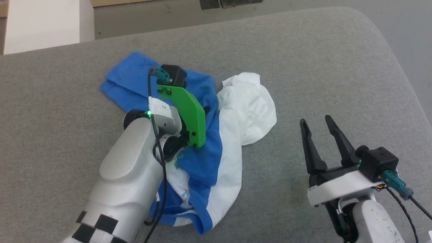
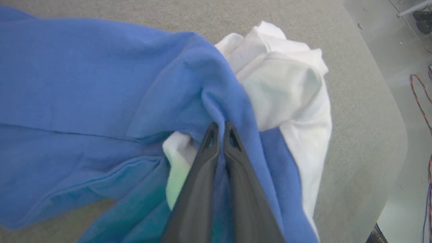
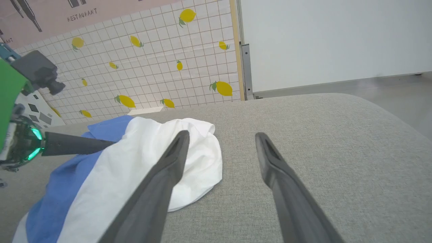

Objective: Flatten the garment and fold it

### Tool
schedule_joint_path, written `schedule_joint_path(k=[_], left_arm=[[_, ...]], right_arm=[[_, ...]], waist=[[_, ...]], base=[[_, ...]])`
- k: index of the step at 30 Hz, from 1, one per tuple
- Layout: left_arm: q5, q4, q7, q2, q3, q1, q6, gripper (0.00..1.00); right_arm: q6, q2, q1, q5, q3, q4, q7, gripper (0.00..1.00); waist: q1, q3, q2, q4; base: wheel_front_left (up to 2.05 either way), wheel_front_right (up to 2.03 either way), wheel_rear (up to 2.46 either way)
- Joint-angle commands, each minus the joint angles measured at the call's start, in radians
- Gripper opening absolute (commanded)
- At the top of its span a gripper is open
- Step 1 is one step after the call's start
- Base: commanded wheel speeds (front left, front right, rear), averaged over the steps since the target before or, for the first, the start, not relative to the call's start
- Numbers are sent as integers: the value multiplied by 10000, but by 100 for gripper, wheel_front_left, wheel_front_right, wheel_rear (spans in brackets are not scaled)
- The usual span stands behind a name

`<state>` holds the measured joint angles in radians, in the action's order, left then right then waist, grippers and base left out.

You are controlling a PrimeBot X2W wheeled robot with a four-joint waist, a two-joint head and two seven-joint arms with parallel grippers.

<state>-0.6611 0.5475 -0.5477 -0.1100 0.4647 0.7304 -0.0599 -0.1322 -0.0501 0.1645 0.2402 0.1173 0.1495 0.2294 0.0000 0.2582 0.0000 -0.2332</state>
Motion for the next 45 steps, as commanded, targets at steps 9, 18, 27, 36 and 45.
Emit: schedule_joint_path(k=[9, 18, 27, 36, 45], left_arm=[[563, -1201, 3204, -164, -606, -363, 268, 0], [868, -3454, 5366, -1514, -2382, -3001, 1971, 0], [1040, -4215, 5112, -2722, -3820, -6334, 3763, 0], [569, -4356, 5794, -1871, -3319, -7367, 3073, 100], [1851, -4444, 6937, -1206, -1255, -6138, 1800, 100]], right_arm=[[15, -1, -162, -197, -214, 52, -61, 100], [15, -1, -746, -425, -455, -316, -410, 100], [15, -1, -1016, -436, -355, -630, -724, 100], [15, -1, -1078, -459, -248, -743, -919, 100], [15, -1, -982, -456, -296, -877, -967, 100]], waist=[[0, -793, 0, 573], [0, -1526, 0, 1442], [0, -1723, 0, 2221], [0, -1717, 0, 2597], [0, -1429, 0, 2556]], base=[[0, 0, 0], [0, 0, 0], [0, 0, 0], [0, 0, 0], [0, 0, 0]])
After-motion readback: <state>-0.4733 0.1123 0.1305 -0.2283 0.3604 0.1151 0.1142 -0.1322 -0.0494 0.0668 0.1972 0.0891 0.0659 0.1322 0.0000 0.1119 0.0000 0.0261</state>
